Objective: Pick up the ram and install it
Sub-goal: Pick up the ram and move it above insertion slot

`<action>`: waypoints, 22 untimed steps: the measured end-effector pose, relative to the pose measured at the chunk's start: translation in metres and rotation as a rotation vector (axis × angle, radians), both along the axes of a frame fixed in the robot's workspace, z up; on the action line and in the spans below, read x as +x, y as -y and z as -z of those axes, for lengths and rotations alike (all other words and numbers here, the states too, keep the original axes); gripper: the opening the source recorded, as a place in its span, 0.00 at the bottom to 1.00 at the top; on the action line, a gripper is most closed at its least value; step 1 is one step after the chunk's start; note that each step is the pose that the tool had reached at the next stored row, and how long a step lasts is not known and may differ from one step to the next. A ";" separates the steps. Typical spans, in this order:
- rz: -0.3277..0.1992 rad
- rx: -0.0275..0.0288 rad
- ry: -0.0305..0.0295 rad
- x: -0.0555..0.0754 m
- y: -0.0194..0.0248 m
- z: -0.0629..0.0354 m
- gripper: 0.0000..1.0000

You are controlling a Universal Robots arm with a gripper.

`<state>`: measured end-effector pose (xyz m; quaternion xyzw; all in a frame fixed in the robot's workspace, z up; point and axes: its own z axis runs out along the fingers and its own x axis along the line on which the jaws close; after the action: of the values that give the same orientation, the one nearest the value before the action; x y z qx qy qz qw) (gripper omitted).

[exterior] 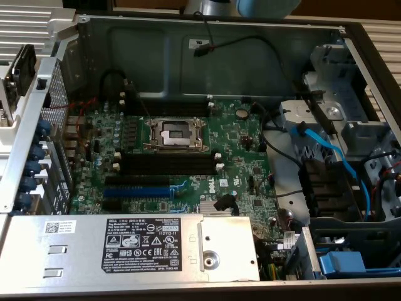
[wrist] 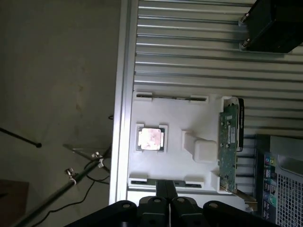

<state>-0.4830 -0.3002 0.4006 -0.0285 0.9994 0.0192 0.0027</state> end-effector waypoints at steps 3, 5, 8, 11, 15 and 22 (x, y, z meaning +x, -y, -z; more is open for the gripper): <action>-0.054 0.0000 0.0002 0.000 0.0000 0.0001 0.11; -0.091 -0.0003 0.0000 0.000 0.0000 0.0000 0.11; -0.145 -0.0025 0.0000 0.000 0.0001 0.0001 0.11; -0.196 -0.0056 -0.0003 0.000 0.0000 0.0001 0.11; -0.260 -0.0108 -0.0009 -0.001 0.0000 0.0000 0.11; -0.368 -0.0214 -0.0021 -0.001 -0.0001 0.0001 0.11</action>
<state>-0.4842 -0.3001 0.4005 -0.2109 0.9775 0.0087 -0.0022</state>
